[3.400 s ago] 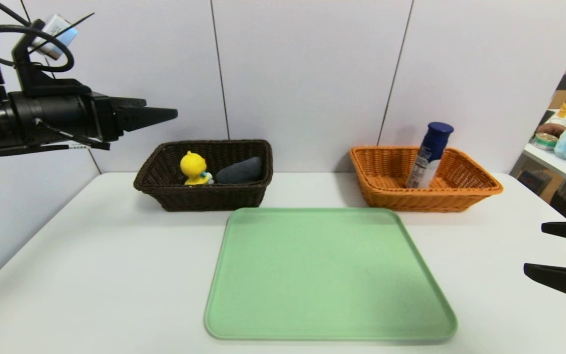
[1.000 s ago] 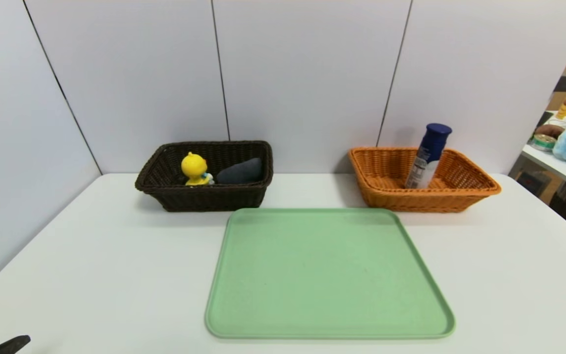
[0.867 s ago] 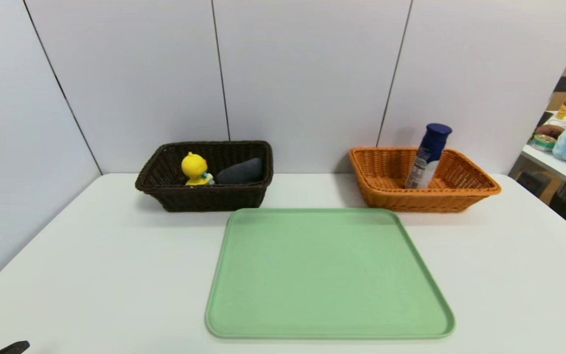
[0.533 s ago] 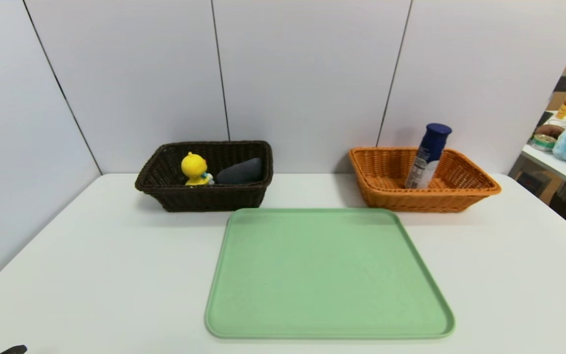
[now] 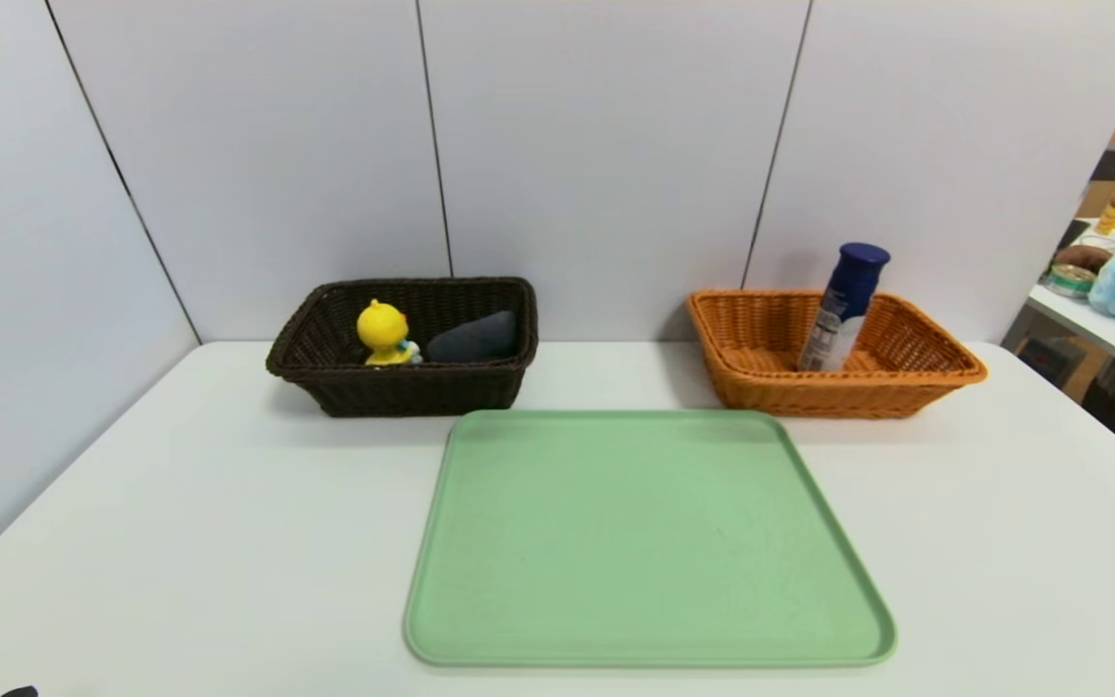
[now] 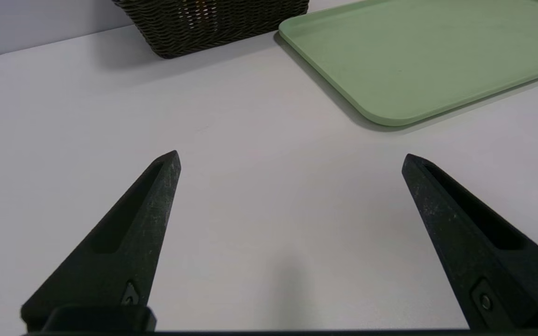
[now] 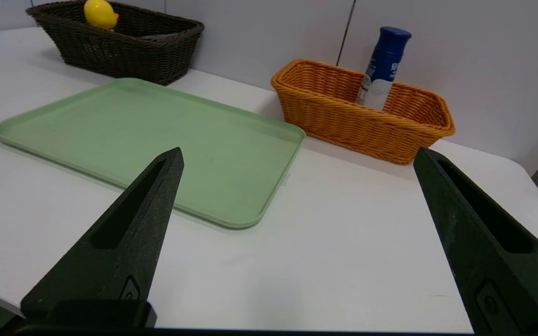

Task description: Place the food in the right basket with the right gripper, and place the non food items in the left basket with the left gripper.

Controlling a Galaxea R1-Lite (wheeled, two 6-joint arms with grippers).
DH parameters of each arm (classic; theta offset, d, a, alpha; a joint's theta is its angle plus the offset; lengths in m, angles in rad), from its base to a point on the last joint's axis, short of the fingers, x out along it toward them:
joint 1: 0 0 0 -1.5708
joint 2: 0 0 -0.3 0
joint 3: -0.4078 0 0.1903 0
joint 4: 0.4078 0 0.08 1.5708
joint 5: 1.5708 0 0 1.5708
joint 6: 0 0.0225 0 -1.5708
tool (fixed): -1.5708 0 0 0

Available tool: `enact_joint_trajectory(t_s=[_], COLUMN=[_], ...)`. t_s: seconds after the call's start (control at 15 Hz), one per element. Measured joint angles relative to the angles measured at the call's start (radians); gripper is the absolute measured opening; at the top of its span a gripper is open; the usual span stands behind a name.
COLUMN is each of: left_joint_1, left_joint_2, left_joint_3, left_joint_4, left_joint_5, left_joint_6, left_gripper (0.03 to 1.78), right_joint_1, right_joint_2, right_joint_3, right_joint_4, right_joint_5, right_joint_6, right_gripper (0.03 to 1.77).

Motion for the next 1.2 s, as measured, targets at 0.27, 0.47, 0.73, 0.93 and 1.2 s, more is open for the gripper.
enact_joint_trajectory(t_s=[0.27,0.47,0.73,0.93,1.2], left_joint_1=[-0.004,-0.015,-0.021,-0.023,-0.023], left_joint_2=[-0.021,-0.087,-0.167,-0.196,-0.204], left_joint_3=[0.004,0.000,-0.011,-0.006,0.002], left_joint_4=[0.000,0.036,0.111,0.120,0.110], left_joint_5=[0.025,0.095,0.225,0.301,0.306], left_joint_6=[-0.010,-0.015,-0.042,-0.054,-0.124], left_gripper=[1.69,1.69,1.69,1.69,1.69], right_joint_1=[-0.002,-0.001,-0.001,-0.001,-0.001], right_joint_2=[-0.046,-0.055,-0.057,-0.057,-0.057], right_joint_3=[0.084,0.161,0.190,0.191,0.191], right_joint_4=[-0.013,-0.026,-0.050,-0.050,-0.016], right_joint_5=[-0.090,-0.237,-0.286,-0.285,-0.248], right_joint_6=[-0.008,-0.076,-0.081,-0.086,-0.065], right_gripper=[1.70,1.70,1.70,1.70,1.70])
